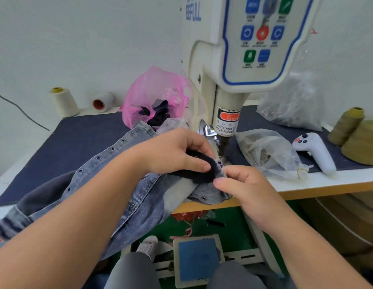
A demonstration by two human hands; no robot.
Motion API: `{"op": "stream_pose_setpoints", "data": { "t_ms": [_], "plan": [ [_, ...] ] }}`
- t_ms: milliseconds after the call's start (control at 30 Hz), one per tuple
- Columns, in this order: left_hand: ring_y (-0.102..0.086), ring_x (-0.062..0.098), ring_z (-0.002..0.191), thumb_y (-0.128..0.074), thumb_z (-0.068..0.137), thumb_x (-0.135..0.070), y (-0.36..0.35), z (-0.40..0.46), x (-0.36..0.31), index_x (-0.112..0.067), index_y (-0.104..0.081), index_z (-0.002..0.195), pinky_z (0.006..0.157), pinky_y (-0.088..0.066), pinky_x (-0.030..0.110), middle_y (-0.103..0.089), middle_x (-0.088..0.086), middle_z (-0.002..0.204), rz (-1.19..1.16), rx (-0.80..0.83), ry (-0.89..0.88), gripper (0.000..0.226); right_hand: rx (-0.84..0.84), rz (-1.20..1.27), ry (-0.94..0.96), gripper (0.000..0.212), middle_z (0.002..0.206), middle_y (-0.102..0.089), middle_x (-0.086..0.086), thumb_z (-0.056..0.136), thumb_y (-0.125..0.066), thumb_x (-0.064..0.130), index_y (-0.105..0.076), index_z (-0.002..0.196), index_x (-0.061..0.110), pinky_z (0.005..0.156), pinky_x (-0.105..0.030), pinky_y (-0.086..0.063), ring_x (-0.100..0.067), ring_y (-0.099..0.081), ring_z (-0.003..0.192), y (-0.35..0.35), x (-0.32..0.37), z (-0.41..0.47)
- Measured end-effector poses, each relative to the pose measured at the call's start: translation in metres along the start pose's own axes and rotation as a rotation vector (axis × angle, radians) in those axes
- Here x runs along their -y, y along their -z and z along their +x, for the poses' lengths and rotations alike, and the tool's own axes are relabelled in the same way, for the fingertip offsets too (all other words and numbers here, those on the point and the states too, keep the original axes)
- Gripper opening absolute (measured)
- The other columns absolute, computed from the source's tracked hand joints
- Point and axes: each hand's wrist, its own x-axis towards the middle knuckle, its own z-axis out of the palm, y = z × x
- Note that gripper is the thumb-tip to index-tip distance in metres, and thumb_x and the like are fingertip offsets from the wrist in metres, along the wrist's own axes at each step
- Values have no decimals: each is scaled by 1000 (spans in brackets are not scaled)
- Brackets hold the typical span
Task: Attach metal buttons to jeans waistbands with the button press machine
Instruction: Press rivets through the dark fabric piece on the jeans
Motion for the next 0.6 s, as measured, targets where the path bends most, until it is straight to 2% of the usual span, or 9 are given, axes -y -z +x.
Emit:
{"op": "stream_pose_setpoints", "data": {
  "t_ms": [100,167,233,267,333,400,467,533,600],
  "plan": [
    [-69,6,84,-75,86,-8,1,1,-1,-19,-73,98,83,-54,22,-76,-8,91,-7,43,7,16,14,5,-25,78,91,-57,-34,77,-51,65,-59,90,-11,87,-58,-45,-43,-58,86,1,8,-6],
    [-70,8,89,-76,85,-8,-1,2,-3,-22,-73,98,89,-53,24,-76,-7,95,16,80,-2,20,40,-19,-37,90,95,-57,-38,79,-45,75,-57,92,-14,86,-58,-45,-48,-56,88,-3,9,-9],
    [-71,9,91,-77,84,-10,-4,2,-5,-27,-72,99,90,-53,24,-76,-7,97,43,111,-9,23,30,-44,-60,71,76,-61,-25,83,-48,69,-59,78,-1,70,-48,-47,-39,-55,72,-5,6,-9],
    [-71,9,89,-78,84,-11,-5,3,-5,-29,-71,99,88,-54,25,-76,-7,96,47,116,-7,24,5,-71,-74,55,62,-55,-9,86,-55,59,-56,69,8,62,-40,-41,-25,-50,59,-6,3,-9],
    [-71,14,86,-78,83,-10,-3,2,-3,-34,-70,99,85,-55,29,-74,-2,96,34,116,6,30,4,-87,-102,36,56,-47,2,90,-65,39,-55,65,14,59,-32,-37,-9,-46,54,-4,-2,-9],
    [-69,21,92,-80,81,-11,0,3,1,-38,-68,100,89,-54,35,-71,2,102,47,116,23,34,30,-46,-142,23,66,-62,-7,83,-68,37,-67,75,16,66,-35,-47,-10,-58,62,1,-7,-8],
    [-68,22,96,-81,80,-13,3,3,6,-39,-68,100,91,-52,36,-70,1,105,70,116,45,35,41,37,-179,30,80,-72,-8,73,-68,45,-74,85,18,82,-44,-54,-18,-68,74,8,-12,-7],
    [-68,19,92,-81,80,-14,4,3,11,-39,-68,99,88,-53,31,-71,-3,101,75,118,63,34,46,71,-205,42,91,-75,-7,73,-65,55,-76,92,19,98,-54,-49,-26,-70,90,13,-14,-7],
    [-68,13,87,-81,81,-15,4,5,14,-39,-69,99,82,-52,21,-71,-7,98,87,119,69,33,43,88,-232,44,100,-76,-5,81,-59,56,-77,98,20,103,-57,-44,-27,-69,102,14,-15,-6]
  ]
}}
